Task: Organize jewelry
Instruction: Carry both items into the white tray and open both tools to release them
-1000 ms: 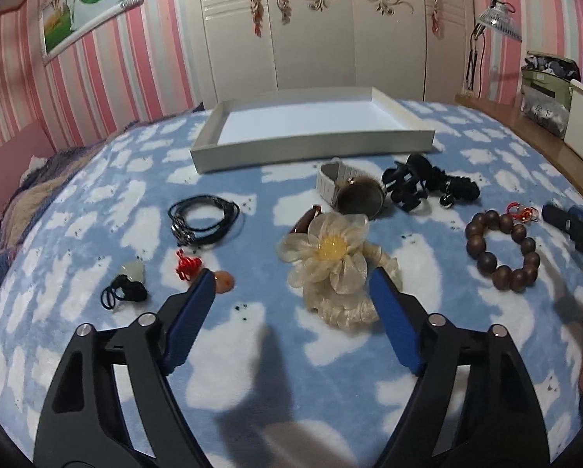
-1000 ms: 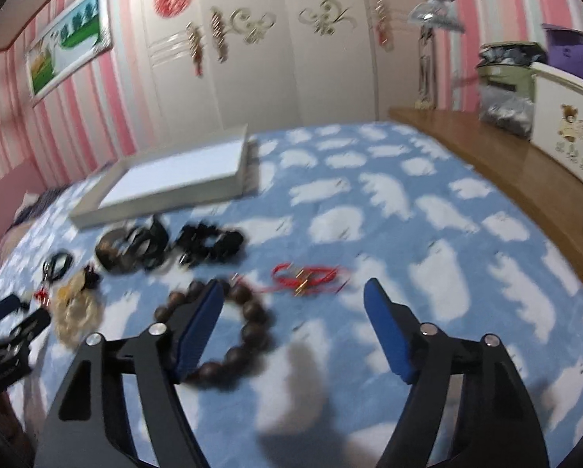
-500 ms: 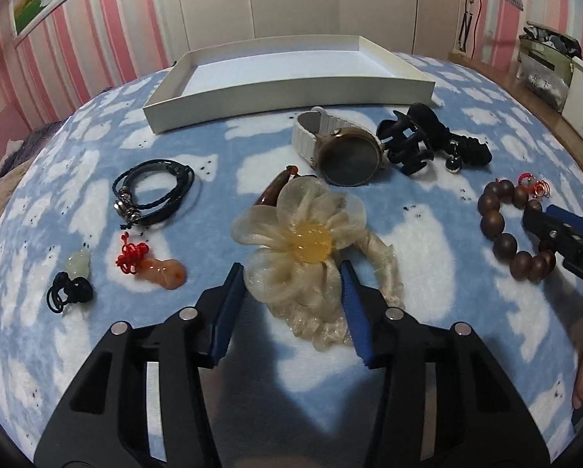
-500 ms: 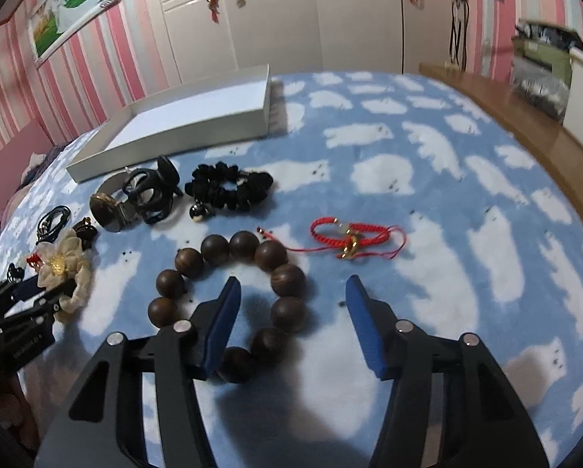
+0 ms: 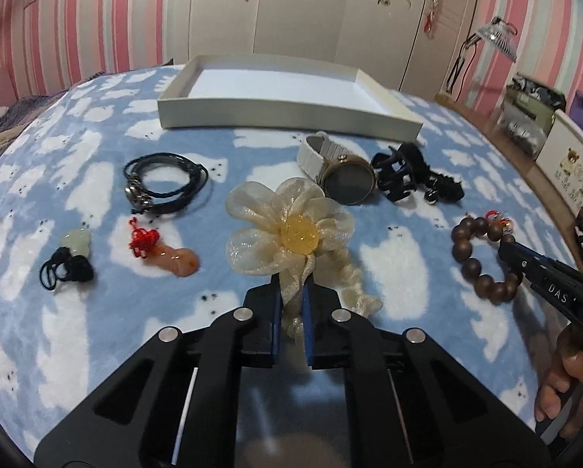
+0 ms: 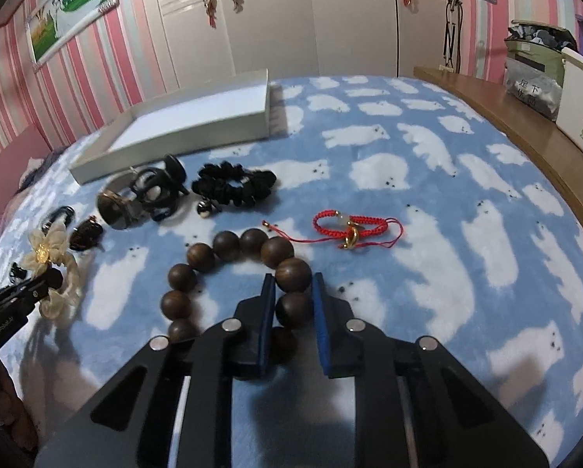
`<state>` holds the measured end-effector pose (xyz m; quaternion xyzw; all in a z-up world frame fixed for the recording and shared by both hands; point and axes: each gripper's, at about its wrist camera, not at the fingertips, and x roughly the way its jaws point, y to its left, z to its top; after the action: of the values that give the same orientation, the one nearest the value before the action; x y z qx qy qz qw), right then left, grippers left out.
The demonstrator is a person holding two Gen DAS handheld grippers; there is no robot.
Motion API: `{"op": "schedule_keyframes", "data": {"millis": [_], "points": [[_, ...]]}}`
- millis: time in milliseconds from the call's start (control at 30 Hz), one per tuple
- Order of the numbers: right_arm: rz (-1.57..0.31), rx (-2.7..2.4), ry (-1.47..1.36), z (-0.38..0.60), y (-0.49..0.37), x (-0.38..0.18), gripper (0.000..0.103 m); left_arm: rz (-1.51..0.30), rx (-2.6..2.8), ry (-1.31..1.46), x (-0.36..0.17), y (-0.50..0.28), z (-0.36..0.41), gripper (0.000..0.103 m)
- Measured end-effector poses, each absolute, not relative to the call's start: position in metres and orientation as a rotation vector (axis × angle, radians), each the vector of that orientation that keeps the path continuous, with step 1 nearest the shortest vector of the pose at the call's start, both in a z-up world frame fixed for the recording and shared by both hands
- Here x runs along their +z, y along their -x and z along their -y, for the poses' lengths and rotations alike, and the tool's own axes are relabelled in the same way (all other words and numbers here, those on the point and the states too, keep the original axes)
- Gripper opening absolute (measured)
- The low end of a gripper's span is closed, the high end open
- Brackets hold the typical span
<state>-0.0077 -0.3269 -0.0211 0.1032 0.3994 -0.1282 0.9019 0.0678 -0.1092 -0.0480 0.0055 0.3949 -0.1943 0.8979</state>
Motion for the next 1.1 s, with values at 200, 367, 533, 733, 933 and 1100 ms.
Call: {"op": "schedule_keyframes", "data": {"millis": [200,367,533,733,933,1100], "points": [[-0.784,-0.241,-0.22,0.315,0.022,-0.006,0.019,-0.78,-0.439,-0.013,-0.037,-0.054,0.093,0.006],[-0.741,-0.236,-0.204,0.303,0.029,0.016,0.019,-0.748,-0.451,-0.012,-0.029,-0.048,0.081,0.006],[-0.684,-0.245,-0.132,0.285,0.035,0.039,0.019,-0.719,-0.439,-0.057,-0.024,-0.042,0.076,0.007],[-0.645,-0.238,-0.095,0.274,0.038,0.054,0.019,-0.671,-0.428,-0.063,-0.01,-0.035,0.062,0.007],[-0.592,-0.205,-0.057,0.267,0.024,0.071,0.019,-0.614,-0.404,-0.081,0.01,-0.039,0.054,0.007],[-0.538,-0.157,-0.04,0.264,-0.001,0.087,0.019,-0.564,-0.389,-0.09,0.03,-0.063,0.055,0.007]]}}
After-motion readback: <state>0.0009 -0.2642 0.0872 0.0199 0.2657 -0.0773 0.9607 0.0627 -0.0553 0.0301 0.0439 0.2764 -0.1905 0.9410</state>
